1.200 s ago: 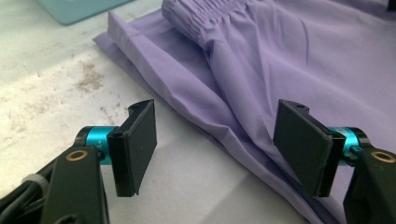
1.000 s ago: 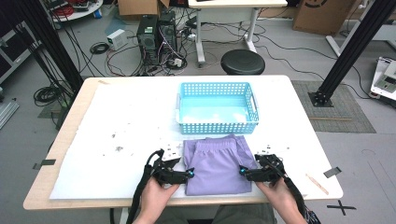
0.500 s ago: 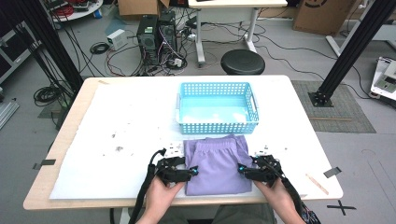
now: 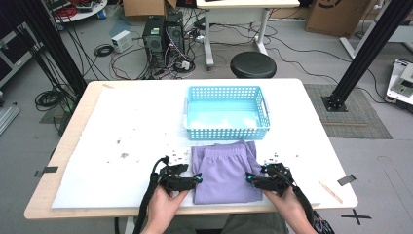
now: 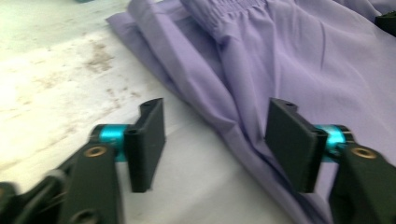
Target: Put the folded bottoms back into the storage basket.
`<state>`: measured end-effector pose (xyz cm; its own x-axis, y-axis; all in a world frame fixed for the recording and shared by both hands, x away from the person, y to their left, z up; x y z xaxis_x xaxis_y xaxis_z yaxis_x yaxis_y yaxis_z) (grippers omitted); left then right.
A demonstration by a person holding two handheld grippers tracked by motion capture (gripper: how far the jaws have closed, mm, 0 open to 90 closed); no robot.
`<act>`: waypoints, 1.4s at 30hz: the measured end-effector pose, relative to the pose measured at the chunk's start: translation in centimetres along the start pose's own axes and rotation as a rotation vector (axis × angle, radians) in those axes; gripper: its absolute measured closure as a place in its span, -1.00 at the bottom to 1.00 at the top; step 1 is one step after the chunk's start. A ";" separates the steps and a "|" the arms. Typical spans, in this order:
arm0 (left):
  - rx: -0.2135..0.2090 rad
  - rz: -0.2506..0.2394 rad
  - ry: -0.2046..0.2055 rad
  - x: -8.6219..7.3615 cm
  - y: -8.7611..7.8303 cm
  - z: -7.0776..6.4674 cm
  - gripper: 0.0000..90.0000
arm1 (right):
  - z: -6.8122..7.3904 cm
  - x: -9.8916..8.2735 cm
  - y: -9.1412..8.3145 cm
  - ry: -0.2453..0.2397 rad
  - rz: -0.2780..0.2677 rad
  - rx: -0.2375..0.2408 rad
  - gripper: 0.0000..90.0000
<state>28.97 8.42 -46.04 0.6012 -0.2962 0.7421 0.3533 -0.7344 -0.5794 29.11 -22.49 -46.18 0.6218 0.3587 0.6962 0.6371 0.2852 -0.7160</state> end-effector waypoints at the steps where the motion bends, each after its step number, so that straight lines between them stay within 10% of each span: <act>1: -0.012 -0.012 -0.014 0.0 0.2 -0.1 -0.23 | 0.0 0.0 0.0 -0.001 0.000 -0.002 0.02; 27: -0.056 -0.035 -0.056 1.4 2.7 -0.7 0.85 | 0.0 0.2 0.4 0.002 -0.005 0.033 0.80; 32: -0.061 -0.024 -0.024 1.3 2.5 -0.9 0.81 | 0.0 0.2 0.4 -0.004 -0.011 0.042 0.84; 37: 0.023 0.022 0.029 0.6 1.2 -1.3 0.16 | -0.1 0.1 0.3 0.001 -0.007 0.051 0.84; 42: 0.033 0.004 -0.005 0.7 1.4 -1.2 0.30 | -0.1 0.1 0.3 -0.004 -0.011 0.054 0.84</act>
<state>29.06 6.47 -45.95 0.6061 -0.2961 0.7382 0.3742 -0.7129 -0.5931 29.41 -22.50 -46.33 0.6126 0.3591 0.7041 0.6185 0.3369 -0.7099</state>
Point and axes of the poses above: each handheld gripper's, and its own axes: y roughly forward along the jaws, x roughly out of its top, z roughly to its left, the point moved 2 cm from there along y, roughly forward along the jaws, and after that the axes turned 15 degrees about -x, right-handed, at the moved point
